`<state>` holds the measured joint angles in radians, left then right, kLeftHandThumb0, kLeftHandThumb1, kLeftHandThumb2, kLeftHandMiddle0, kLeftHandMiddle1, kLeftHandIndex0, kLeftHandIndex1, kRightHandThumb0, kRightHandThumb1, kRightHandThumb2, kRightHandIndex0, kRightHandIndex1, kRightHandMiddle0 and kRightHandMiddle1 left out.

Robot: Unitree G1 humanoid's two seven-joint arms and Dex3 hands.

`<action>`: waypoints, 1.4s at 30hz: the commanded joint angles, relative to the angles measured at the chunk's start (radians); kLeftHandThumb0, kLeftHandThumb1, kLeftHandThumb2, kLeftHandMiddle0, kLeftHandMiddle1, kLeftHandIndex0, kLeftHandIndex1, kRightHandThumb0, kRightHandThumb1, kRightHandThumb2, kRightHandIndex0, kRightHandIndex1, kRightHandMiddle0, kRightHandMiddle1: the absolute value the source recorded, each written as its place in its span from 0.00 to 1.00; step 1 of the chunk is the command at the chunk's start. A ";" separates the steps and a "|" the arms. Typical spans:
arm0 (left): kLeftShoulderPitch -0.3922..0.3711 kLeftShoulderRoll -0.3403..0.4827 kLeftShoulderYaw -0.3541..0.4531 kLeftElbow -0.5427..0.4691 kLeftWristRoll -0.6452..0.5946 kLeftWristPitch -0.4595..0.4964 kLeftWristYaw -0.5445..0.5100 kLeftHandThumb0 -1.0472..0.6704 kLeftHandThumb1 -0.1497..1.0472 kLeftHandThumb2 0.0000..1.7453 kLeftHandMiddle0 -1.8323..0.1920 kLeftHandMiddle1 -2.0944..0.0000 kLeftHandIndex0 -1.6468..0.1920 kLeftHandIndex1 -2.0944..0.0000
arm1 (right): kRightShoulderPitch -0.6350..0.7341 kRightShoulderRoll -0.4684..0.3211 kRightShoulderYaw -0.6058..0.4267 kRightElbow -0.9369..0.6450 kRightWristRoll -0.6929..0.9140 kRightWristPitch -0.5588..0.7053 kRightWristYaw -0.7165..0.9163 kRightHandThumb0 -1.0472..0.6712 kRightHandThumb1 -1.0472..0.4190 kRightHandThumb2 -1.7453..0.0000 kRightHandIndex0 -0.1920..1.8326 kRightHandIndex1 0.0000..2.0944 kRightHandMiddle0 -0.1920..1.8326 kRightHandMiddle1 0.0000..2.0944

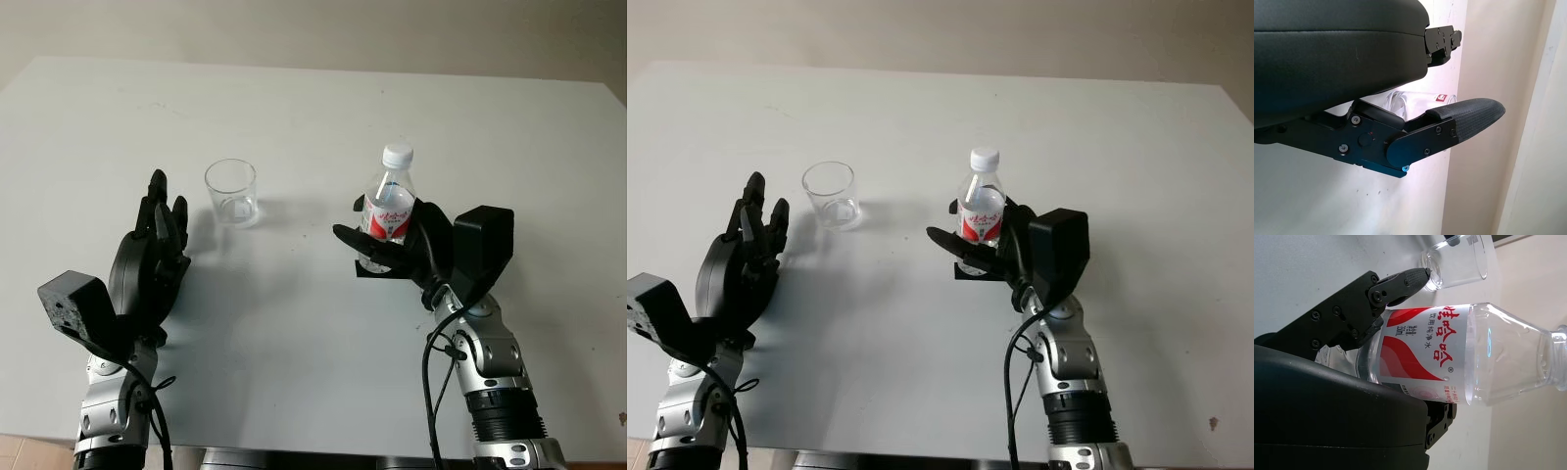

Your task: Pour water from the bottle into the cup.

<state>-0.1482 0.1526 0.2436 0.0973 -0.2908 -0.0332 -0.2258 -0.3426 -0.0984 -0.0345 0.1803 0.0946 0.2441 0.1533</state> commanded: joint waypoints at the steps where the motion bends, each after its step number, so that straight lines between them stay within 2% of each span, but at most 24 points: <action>1: 0.001 0.005 0.004 -0.016 -0.006 0.004 -0.001 0.15 1.00 0.44 0.94 0.97 0.97 0.97 | 0.046 0.002 0.004 0.037 -0.008 0.009 -0.006 0.47 0.00 0.86 0.69 1.00 0.46 1.00; 5: 0.000 0.010 0.003 -0.013 -0.008 -0.003 -0.008 0.15 1.00 0.44 0.95 0.98 0.97 0.98 | 0.060 0.002 0.005 0.045 -0.017 0.009 -0.013 0.47 0.00 0.87 0.68 1.00 0.45 1.00; 8: 0.000 0.012 0.004 -0.013 -0.011 0.002 -0.007 0.15 1.00 0.44 0.94 0.97 0.97 0.97 | 0.070 -0.008 0.015 0.056 -0.027 -0.015 0.002 0.46 0.00 0.88 0.66 1.00 0.40 1.00; 9: 0.000 0.013 0.004 -0.013 -0.012 0.002 -0.009 0.15 1.00 0.44 0.94 0.97 0.97 0.97 | 0.075 -0.011 0.019 0.063 -0.031 -0.034 0.010 0.46 0.00 0.88 0.62 1.00 0.35 1.00; 11: 0.001 0.015 0.003 -0.014 -0.014 0.002 -0.014 0.15 1.00 0.44 0.95 0.98 0.97 0.98 | 0.084 -0.018 0.026 0.077 -0.042 -0.071 0.022 0.44 0.00 0.91 0.52 1.00 0.25 1.00; 13: -0.001 0.017 0.003 -0.010 -0.015 -0.002 -0.019 0.15 1.00 0.44 0.95 0.98 0.97 0.98 | 0.091 -0.019 0.030 0.084 -0.055 -0.092 0.018 0.42 0.00 0.94 0.41 1.00 0.21 1.00; 17: 0.001 0.015 0.004 -0.014 -0.012 0.001 -0.014 0.15 1.00 0.44 0.94 0.97 0.97 0.97 | 0.100 -0.015 0.024 0.089 -0.059 -0.094 0.009 0.35 0.05 0.97 0.09 1.00 0.10 1.00; 20: 0.003 0.014 0.005 -0.016 -0.014 0.005 -0.011 0.15 1.00 0.44 0.94 0.97 0.97 0.97 | 0.102 -0.011 0.012 0.096 -0.041 -0.088 0.015 0.32 0.07 0.97 0.01 0.95 0.02 0.98; 23: 0.004 0.015 0.007 -0.017 -0.017 0.006 -0.013 0.15 1.00 0.44 0.94 0.97 0.97 0.97 | 0.117 -0.009 0.010 0.072 -0.042 -0.082 0.006 0.29 0.09 0.97 0.00 0.80 0.00 0.81; 27: 0.007 0.015 0.008 -0.021 -0.015 0.009 -0.011 0.15 1.00 0.43 0.94 0.97 0.97 0.97 | 0.149 -0.016 0.011 0.026 -0.052 -0.086 -0.007 0.26 0.09 0.97 0.00 0.50 0.02 0.49; 28: 0.007 0.016 0.008 -0.020 -0.013 0.009 -0.011 0.15 1.00 0.43 0.94 0.97 0.97 0.97 | 0.155 -0.016 0.007 0.021 -0.049 -0.088 -0.009 0.25 0.09 0.97 0.02 0.38 0.04 0.38; 31: 0.007 0.016 0.005 -0.019 -0.010 0.006 -0.011 0.15 1.00 0.44 0.94 0.97 0.97 0.97 | 0.173 -0.015 -0.003 0.006 -0.045 -0.090 -0.014 0.22 0.09 0.97 0.07 0.14 0.08 0.16; 34: 0.006 0.016 0.005 -0.016 -0.010 0.005 -0.013 0.15 1.00 0.44 0.94 0.97 0.97 0.97 | 0.185 -0.015 -0.013 0.001 -0.041 -0.100 -0.014 0.21 0.09 0.97 0.05 0.05 0.07 0.09; 42: 0.003 0.017 0.005 -0.016 -0.008 0.009 -0.010 0.15 1.00 0.44 0.94 0.97 0.97 0.97 | 0.195 -0.004 -0.023 -0.005 -0.049 -0.119 -0.049 0.21 0.10 0.97 0.03 0.03 0.05 0.05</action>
<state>-0.1451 0.1623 0.2479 0.0960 -0.3004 -0.0269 -0.2381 -0.1941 -0.1038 -0.0518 0.1402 0.0499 0.1138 0.1123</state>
